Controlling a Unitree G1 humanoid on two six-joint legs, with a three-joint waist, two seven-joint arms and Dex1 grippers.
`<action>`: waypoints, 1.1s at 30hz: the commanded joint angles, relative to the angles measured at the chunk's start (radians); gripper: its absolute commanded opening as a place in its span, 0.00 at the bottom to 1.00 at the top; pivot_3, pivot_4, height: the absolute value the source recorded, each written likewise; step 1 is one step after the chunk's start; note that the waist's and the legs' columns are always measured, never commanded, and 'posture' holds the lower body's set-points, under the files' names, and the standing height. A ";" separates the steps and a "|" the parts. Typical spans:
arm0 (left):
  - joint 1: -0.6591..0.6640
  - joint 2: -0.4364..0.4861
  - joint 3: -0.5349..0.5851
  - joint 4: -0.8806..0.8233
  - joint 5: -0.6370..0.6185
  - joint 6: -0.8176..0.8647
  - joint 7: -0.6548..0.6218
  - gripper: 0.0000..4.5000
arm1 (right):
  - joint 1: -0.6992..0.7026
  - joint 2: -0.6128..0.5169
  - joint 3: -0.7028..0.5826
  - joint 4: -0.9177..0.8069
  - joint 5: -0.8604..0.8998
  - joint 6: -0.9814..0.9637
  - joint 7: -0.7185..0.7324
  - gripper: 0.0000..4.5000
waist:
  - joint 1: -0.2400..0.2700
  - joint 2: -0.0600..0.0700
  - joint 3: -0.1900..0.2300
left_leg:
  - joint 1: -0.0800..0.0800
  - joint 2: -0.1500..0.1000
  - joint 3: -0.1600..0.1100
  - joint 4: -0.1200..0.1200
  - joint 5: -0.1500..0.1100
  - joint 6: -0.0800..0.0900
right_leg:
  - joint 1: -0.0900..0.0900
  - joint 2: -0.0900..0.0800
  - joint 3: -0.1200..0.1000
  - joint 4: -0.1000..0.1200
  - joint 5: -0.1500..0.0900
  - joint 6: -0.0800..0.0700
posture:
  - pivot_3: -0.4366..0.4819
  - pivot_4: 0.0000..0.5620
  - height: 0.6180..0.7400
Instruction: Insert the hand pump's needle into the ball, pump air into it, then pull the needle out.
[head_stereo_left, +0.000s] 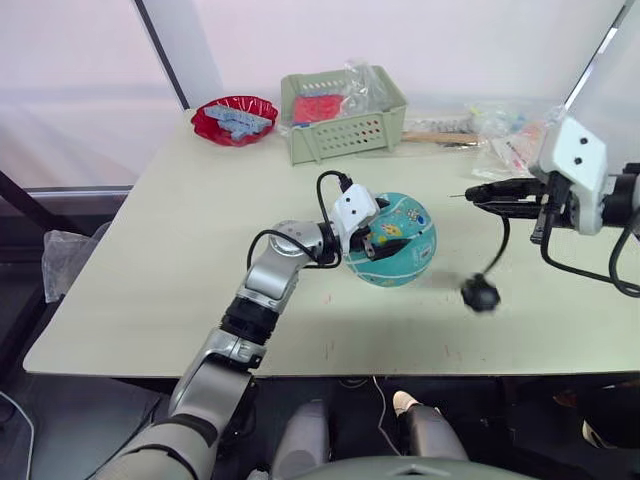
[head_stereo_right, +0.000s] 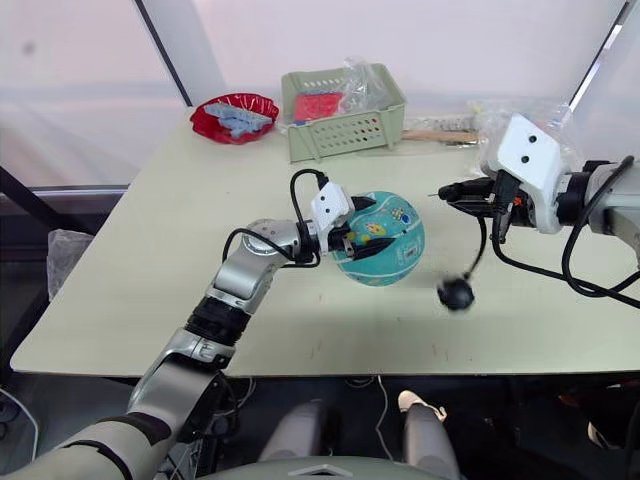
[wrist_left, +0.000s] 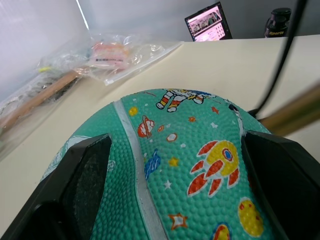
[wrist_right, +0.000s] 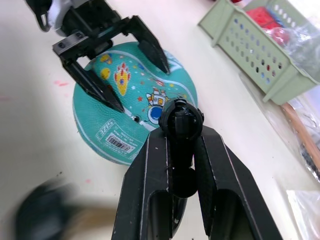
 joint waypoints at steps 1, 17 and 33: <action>0.075 0.003 -0.062 0.108 0.052 0.064 -0.018 1.00 | 0.037 0.014 -0.070 0.004 -0.016 -0.040 -0.038 0.02 | 0.001 0.000 0.000 | -0.002 0.000 0.001 0.000 0.000 0.000 | -0.002 0.000 0.001 0.000 0.000 0.000 | 0.48 0.27 0.97; 0.016 -0.025 0.092 -0.036 -0.104 -0.041 -0.106 1.00 | 0.186 0.167 -0.180 0.083 -0.129 -0.202 -0.259 0.02 | -0.011 0.002 0.012 | -0.009 -0.004 0.007 0.000 -0.001 0.003 | -0.010 0.002 0.007 -0.001 0.001 0.001 | 0.48 0.27 0.97; 0.006 0.112 0.236 -0.274 -0.345 0.106 -0.250 1.00 | 0.140 0.269 -0.189 0.277 -0.262 -0.477 -0.387 0.02 | -0.023 0.011 0.035 | -0.025 -0.005 -0.006 0.000 -0.001 0.003 | -0.014 0.004 -0.009 -0.005 0.003 0.005 | 0.48 0.27 0.97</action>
